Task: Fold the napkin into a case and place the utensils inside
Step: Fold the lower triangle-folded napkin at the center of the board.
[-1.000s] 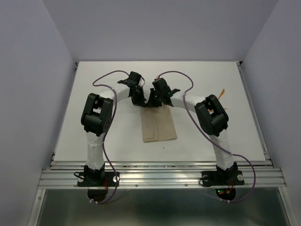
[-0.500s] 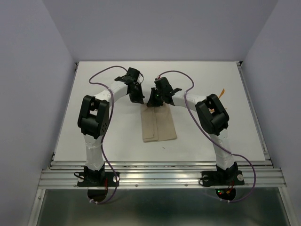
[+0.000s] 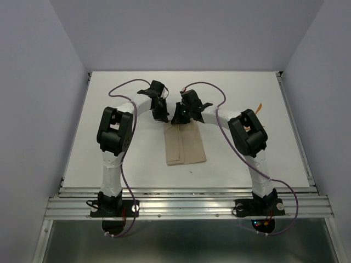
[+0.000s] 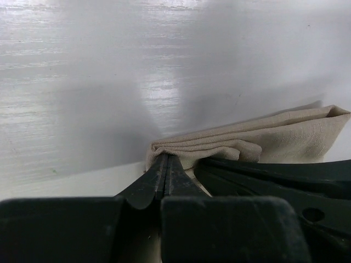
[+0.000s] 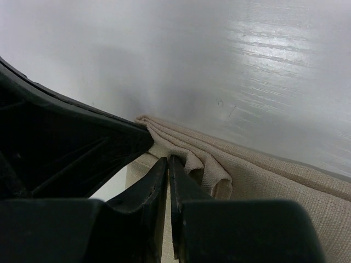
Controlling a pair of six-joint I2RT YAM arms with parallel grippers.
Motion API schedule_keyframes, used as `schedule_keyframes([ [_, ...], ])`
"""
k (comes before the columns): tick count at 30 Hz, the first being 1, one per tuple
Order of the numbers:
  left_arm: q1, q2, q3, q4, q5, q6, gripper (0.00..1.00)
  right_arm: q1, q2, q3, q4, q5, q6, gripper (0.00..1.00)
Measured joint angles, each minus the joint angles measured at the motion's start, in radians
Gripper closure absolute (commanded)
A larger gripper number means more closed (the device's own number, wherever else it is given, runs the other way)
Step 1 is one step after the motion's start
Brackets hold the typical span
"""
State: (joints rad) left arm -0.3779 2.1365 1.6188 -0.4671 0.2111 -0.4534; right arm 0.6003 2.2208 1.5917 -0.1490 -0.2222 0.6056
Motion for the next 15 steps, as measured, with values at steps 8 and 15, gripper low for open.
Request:
schedule_keyframes([
  [8,0.001,-0.015,-0.053,0.056,0.017,0.001,1.00,-0.005,0.000,-0.003,0.003,-0.046,-0.027,0.89],
  [15,-0.003,-0.114,-0.212,0.123,0.020,-0.001,1.00,-0.005,-0.002,-0.005,-0.025,-0.101,-0.093,0.89],
])
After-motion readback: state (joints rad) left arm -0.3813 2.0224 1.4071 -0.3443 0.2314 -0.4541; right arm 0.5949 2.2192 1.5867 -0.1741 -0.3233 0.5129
